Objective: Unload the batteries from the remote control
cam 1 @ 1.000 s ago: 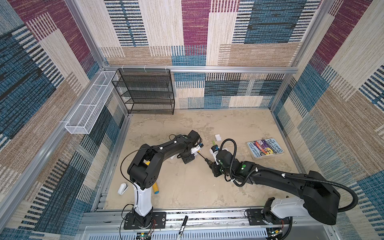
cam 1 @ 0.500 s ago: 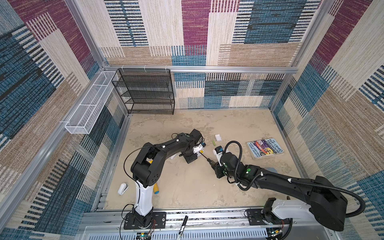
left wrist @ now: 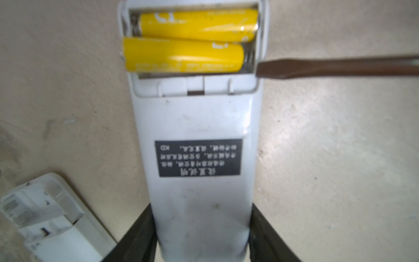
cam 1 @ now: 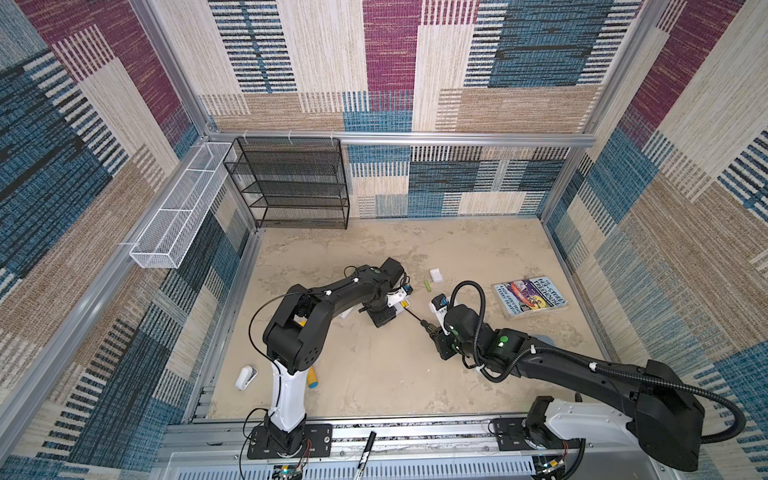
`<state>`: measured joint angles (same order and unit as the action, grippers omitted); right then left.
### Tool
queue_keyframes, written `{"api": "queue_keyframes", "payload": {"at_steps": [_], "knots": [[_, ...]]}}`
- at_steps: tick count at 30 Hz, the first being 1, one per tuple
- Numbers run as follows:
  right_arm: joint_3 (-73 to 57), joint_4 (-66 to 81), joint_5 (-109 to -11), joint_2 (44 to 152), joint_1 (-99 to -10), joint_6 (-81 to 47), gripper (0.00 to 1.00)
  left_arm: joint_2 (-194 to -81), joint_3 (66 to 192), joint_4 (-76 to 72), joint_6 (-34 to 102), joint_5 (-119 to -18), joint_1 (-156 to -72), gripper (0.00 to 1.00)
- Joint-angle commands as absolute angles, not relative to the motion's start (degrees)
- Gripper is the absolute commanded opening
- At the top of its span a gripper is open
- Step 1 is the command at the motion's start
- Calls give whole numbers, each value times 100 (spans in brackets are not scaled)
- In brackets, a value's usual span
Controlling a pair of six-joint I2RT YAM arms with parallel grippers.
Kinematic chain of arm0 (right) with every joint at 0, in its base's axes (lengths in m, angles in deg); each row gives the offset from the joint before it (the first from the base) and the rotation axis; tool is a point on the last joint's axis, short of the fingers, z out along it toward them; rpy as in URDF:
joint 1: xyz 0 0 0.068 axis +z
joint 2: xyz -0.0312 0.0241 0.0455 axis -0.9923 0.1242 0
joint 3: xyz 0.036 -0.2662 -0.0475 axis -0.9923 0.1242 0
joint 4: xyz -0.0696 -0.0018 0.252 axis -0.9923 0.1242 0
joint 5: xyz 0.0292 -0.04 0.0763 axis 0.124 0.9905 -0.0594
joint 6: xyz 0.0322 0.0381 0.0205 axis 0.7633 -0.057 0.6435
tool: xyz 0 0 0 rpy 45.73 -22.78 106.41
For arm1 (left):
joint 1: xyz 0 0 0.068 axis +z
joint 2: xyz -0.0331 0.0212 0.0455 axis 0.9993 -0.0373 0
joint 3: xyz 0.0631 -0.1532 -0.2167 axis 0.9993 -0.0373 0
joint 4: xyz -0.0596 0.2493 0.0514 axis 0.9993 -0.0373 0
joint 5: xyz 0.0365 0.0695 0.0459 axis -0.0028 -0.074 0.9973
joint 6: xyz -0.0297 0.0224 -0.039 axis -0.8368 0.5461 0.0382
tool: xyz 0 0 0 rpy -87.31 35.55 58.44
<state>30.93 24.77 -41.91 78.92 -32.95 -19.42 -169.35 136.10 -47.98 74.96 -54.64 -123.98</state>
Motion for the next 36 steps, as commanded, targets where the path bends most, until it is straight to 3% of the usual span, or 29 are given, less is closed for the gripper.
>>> {"api": "queue_keyframes", "payload": {"at_steps": [1, 22, 36], "knots": [[2939, 2518, -4116, 7977, -3303, -2101, 0, -17050, 13506, -5024, 7546, -5434, -12416, 56], [1521, 3733, -4087, 8968, -3365, -3111, 0, -16987, 13470, -4925, 7993, -4916, -12416, 57], [1250, 4046, -3819, 8982, -3399, -3317, 0, -17024, 13471, -4964, 8058, -4997, -12416, 57]]}}
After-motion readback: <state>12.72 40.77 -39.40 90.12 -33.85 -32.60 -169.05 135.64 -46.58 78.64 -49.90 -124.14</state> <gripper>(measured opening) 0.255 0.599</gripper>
